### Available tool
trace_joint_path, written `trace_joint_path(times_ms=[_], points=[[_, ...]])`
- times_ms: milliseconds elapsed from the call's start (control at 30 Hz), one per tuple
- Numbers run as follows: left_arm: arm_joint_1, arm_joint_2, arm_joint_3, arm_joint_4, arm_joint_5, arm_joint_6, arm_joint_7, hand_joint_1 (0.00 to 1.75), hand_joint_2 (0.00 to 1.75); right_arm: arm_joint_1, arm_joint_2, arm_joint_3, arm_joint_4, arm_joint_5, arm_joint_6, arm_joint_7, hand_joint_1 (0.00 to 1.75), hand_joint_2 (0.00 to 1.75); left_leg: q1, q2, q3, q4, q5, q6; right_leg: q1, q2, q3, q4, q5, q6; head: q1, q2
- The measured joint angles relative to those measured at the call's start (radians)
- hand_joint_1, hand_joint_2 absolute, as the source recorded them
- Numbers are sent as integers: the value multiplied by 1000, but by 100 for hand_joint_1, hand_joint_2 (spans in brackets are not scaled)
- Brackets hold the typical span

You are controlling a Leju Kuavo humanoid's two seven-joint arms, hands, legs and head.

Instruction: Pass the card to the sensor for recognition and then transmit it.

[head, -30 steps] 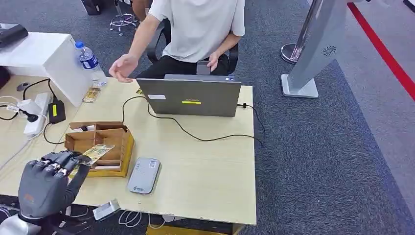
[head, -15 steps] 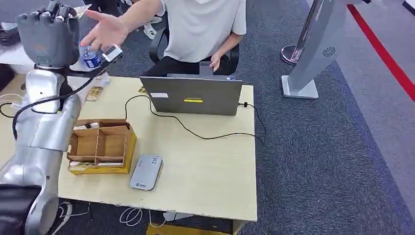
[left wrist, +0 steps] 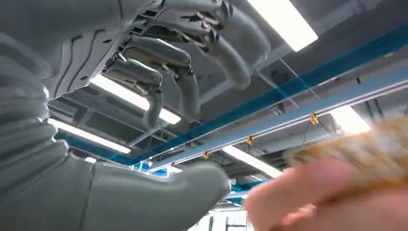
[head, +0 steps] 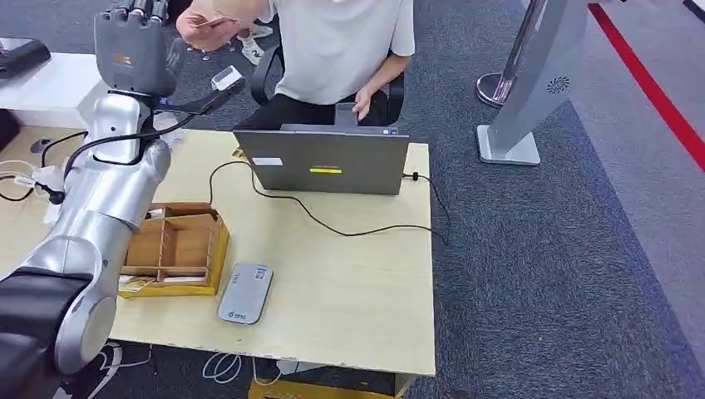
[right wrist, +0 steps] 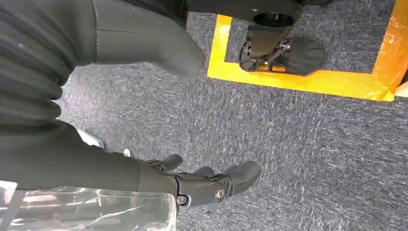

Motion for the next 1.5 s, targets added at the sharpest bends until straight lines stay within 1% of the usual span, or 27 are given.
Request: trace_joint_path(times_ms=[233, 367, 433, 467, 500, 567, 833, 967, 1000, 1033, 1067, 1100, 1133, 1167, 1200, 1233, 1267, 1300, 1333, 1367, 1400, 1433, 1467, 1500], points=[[1, 3, 0, 26, 18, 4, -3, 0, 175, 3, 0, 0, 0, -10, -5, 4, 0, 175, 0, 0, -1, 0, 0, 0, 0, 0, 0, 0, 0, 0, 0, 0], [18, 26, 0, 15, 69, 11, -41, 0, 175, 10, 0, 0, 0, -27, -8, -3, 0, 175, 0, 0, -1, 0, 0, 0, 0, 0, 0, 0, 0, 0, 0, 0], [50, 54, 0, -23, 104, 11, -56, 0, 175, 16, 0, -1, 0, -36, -11, -9, 0, 175, 0, 1, -1, -1, 0, 0, 0, 1, 0, 0, 0, 0, 0, 0], [77, 75, 0, -71, 136, 12, -69, 0, 175, 19, 0, -2, 0, -45, -15, -16, 0, 175, 0, 2, -1, -1, -1, -1, 0, 2, 0, 0, 0, 0, 0, 0], [113, 104, 0, -117, 166, 13, -75, 0, 175, 23, 0, -5, 0, -57, -19, -25, 0, 175, -1, 4, 0, -2, -1, -2, 0, 4, 0, 0, 0, 0, 0, 0], [225, 179, 11, -245, 246, 20, -86, 0, 175, 38, -1, -15, 0, -79, -26, -42, 0, 175, -1, 9, 4, -4, -4, -4, -1, 10, 1, 1, -2, -3, -1, 0], [225, 179, 11, -245, 246, 20, -86, 0, 175, 38, -1, -15, 0, -79, -26, -42, 0, 175, -1, 9, 4, -4, -4, -4, -1, 10, 1, 1, -2, -3, -1, 0], [266, 207, 22, -290, 274, 23, -92, 0, 175, 44, -2, -21, 0, -87, -28, -47, 0, 175, -1, 10, 5, -5, -5, -3, -1, 10, 3, 1, -3, -3, -1, 0], [317, 236, 39, -337, 306, 26, -103, 0, 175, 51, -3, -26, 0, -94, -31, -52, 0, 175, -1, 12, 6, -5, -6, -3, -1, 11, 3, 1, -4, -4, -1, 0], [401, 278, 79, -404, 356, 29, -126, 0, 175, 60, -5, -33, 0, -103, -35, -60, 0, 175, -2, 14, 8, -7, -8, -6, -2, 14, 5, 1, -6, -5, 1, 0], [539, 330, 178, -499, 454, 32, -186, 0, 175, 74, -8, -44, 0, -114, -42, -73, 0, 175, -3, 20, 15, -8, -12, -7, -3, 20, 6, 1, -9, -7, 1, 0], [735, 382, 402, -591, 620, 30, -325, 0, 175, 97, -15, -60, 1, -121, -48, -89, 0, 175, -1, 24, 16, -8, -16, -8, -2, 25, 6, 1, -13, -8, -5, 0], [908, 419, 670, -630, 784, -15, -405, 0, 175, 112, -22, -78, 1, -123, -61, -109, 0, 175, 0, 23, 16, -8, -19, -9, -1, 24, 6, 1, -16, -10, -5, 0], [966, 419, 858, -602, 897, -96, -484, 0, 175, 119, -27, -85, 2, -123, -70, -127, 0, 175, 1, 17, 15, -8, -19, -8, 0, 19, 8, 1, -20, -9, -3, 0], [985, 425, 1013, -513, 990, -194, -556, 0, 175, 122, -30, -93, 2, -130, -75, -144, 0, 175, 1, 17, 16, -9, -20, -9, 1, 17, 9, 1, -21, -10, -3, 0], [988, 433, 1171, -364, 1063, -273, -626, 0, 175, 126, -34, -104, 2, -132, -74, -156, 0, 175, 2, 16, 17, -9, -21, -9, 1, 16, 10, 1, -22, -10, -3, 0], [959, 429, 1392, -75, 1273, -538, -553, 0, 175, 130, -39, -116, 2, -118, -56, -168, 0, 175, 1, 6, 18, -9, -21, -9, 1, 7, 14, 1, -25, -9, -3, 0], [954, 364, 1551, 146, 1444, -698, -506, 0, 175, 125, -39, -117, 4, -91, -44, -158, 0, 175, 1, 2, 20, -9, -21, -8, 0, 2, 17, 0, -25, -9, -4, 0], [954, 346, 1584, 191, 1468, -716, -497, 0, 175, 122, -39, -117, 4, -87, -43, -156, 0, 175, 1, 1, 19, -9, -21, -8, 0, 1, 17, 0, -25, -9, -3, 0], [956, 326, 1611, 231, 1514, -741, -459, 0, 175, 119, -39, -117, 4, -75, -38, -152, 0, 175, 1, 0, 19, -8, -21, -8, 1, 0, 18, -1, -25, -9, -3, 0], [956, 308, 1634, 264, 1598, -777, -394, 0, 175, 114, -40, -115, 4, -61, -32, -141, 0, 175, 1, 0, 19, -8, -21, -7, 1, 0, 19, -1, -25, -8, 0, 0], [956, 278, 1656, 295, 1727, -805, -322, 0, 175, 108, -40, -111, 4, -44, -24, -125, 0, 175, -1, 0, 19, -8, -21, -6, 0, 0, 19, -2, -24, -7, 0, 0], [955, 233, 1667, 324, 1832, -796, -291, 0, 0, 99, -40, -99, 5, -23, -12, -104, 0, 175, -5, 0, 20, -8, -21, -4, -4, 0, 19, -2, -23, -5, -1, 0], [959, 179, 1668, 352, 1887, -778, -277, 0, 175, 91, -40, -91, 5, -5, -6, -91, 0, 175, -7, 0, 21, -8, -21, -3, -6, 0, 19, -2, -23, -4, -2, 0]])
